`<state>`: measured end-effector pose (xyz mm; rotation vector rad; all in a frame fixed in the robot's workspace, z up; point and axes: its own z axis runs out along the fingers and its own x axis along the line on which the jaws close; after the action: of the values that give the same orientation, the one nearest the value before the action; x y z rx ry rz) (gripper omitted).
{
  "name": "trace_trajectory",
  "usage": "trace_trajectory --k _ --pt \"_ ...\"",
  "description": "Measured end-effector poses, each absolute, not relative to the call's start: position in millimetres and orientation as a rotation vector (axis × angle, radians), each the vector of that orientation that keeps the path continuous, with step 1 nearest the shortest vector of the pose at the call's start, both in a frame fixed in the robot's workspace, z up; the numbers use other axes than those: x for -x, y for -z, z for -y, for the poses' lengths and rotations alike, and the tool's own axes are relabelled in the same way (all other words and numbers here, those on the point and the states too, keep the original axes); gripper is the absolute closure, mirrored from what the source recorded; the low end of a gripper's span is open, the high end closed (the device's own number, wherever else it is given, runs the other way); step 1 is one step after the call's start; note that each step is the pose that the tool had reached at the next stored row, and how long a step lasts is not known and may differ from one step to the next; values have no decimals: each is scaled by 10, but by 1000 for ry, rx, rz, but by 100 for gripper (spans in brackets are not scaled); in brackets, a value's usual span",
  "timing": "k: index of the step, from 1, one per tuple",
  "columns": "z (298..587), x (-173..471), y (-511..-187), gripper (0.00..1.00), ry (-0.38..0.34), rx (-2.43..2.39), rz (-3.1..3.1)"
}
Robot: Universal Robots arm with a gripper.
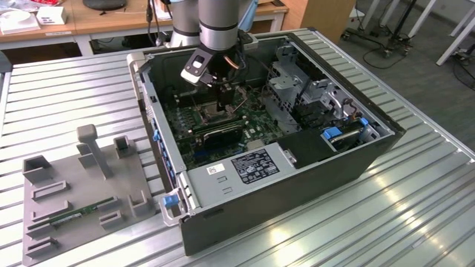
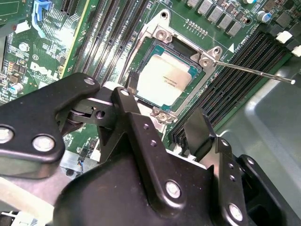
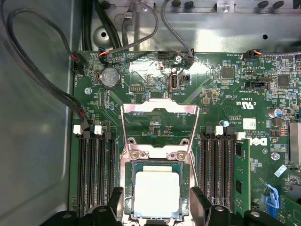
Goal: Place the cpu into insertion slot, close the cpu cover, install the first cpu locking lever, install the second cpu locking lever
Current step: 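Place the cpu into insertion slot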
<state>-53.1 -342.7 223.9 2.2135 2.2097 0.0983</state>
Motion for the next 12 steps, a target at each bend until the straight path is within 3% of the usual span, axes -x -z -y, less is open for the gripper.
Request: trace_trajectory --k 4,6,10,12 --pt "3427 530 -2239 41 -98 -2213 -2210" --pt "3427 531 -2239 53 -98 -2213 -2210" --pt "3427 530 -2240 65 -98 -2213 -2210" --pt "3427 530 -2240 77 -98 -2213 -2210"
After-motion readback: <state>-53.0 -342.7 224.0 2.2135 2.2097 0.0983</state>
